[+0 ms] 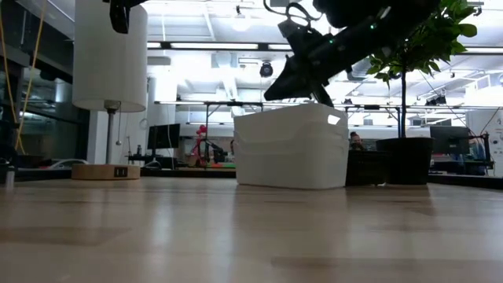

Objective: Stack baskets by color
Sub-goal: Stack the bottom white bin on top of the top white bins

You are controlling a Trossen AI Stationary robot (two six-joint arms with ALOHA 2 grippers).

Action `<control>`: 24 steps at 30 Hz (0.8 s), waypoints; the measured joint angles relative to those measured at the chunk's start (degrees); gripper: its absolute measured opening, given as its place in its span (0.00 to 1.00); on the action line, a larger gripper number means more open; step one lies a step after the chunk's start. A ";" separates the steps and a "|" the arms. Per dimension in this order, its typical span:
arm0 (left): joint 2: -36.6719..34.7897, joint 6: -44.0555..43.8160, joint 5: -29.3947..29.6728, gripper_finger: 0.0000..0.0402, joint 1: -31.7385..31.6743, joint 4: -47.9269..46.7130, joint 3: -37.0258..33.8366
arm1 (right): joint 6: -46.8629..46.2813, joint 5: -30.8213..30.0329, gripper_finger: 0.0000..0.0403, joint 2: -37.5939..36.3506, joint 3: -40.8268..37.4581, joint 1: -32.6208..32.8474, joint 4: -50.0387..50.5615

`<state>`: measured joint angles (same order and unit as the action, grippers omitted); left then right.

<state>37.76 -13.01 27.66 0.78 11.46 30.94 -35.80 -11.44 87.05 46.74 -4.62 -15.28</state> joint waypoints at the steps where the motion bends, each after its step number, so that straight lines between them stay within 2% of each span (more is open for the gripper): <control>1: 0.00 -0.36 -0.03 0.00 0.00 0.00 0.00 | 0.07 -0.01 0.00 -0.03 0.00 0.00 0.01; 4: 0.00 -0.97 -1.20 0.00 0.00 0.00 0.00 | 1.02 0.13 0.00 -0.89 0.00 0.00 0.25; 7: 0.00 -1.69 -4.83 0.00 0.00 0.52 0.00 | 1.49 2.53 0.00 -3.84 0.00 0.00 3.35; 10: 0.00 -1.31 -8.91 0.00 -0.07 2.20 0.00 | 2.70 3.42 0.00 -8.88 0.02 1.63 11.06; 12: 0.00 -1.03 -9.53 0.00 -0.07 2.20 0.00 | 3.26 2.49 0.00 -12.43 0.09 3.48 17.44; 16: 0.00 -0.34 -8.88 0.00 -0.11 1.85 0.00 | -0.22 -4.27 0.00 -18.55 0.09 8.03 31.13; 19: 0.02 -0.31 -7.63 0.00 -0.11 1.60 0.00 | -7.32 -11.32 0.00 -21.44 0.09 12.19 41.17; 24: 0.13 -0.30 -5.38 0.00 -0.11 1.64 0.00 | -22.28 -18.40 0.00 -21.53 0.09 17.70 59.77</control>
<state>37.89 -13.31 22.28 0.67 13.10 30.94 -58.08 -29.84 65.52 46.83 13.08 44.49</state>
